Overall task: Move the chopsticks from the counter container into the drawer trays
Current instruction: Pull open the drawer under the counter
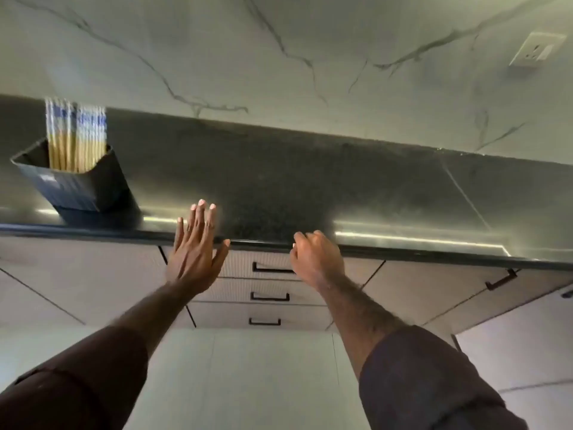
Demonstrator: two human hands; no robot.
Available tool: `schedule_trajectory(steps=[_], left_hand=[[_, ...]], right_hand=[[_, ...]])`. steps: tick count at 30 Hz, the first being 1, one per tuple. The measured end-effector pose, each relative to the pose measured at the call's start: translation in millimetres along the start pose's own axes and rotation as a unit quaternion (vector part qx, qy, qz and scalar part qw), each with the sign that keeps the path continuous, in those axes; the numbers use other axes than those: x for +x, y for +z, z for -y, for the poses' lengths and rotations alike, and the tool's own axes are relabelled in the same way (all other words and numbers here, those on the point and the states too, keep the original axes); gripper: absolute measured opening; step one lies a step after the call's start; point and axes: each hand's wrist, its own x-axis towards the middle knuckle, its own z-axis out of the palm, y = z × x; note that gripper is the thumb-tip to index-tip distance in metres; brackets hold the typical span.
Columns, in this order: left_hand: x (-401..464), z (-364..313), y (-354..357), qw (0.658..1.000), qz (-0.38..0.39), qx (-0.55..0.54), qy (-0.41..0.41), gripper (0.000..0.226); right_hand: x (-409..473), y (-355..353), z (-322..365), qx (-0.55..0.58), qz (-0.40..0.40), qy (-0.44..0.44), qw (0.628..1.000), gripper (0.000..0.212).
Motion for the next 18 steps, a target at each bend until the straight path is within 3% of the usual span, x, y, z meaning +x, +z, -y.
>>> schedule_trajectory(steps=[7, 14, 18], left_hand=[[-46, 47, 58, 0.998, 0.044, 0.007, -0.036, 0.074], [-61, 72, 99, 0.997, 0.066, 0.004, -0.047, 0.072], [-67, 78, 116, 0.996, 0.067, 0.003, -0.053, 0.072]], right_hand=[[-12, 81, 0, 0.01, 0.093, 0.039, 0.995, 0.016], [4, 154, -1, -0.006, 0.241, 0.084, 0.967, 0.063], [-3, 189, 5, 0.005, 0.269, 0.133, 0.954, 0.073]])
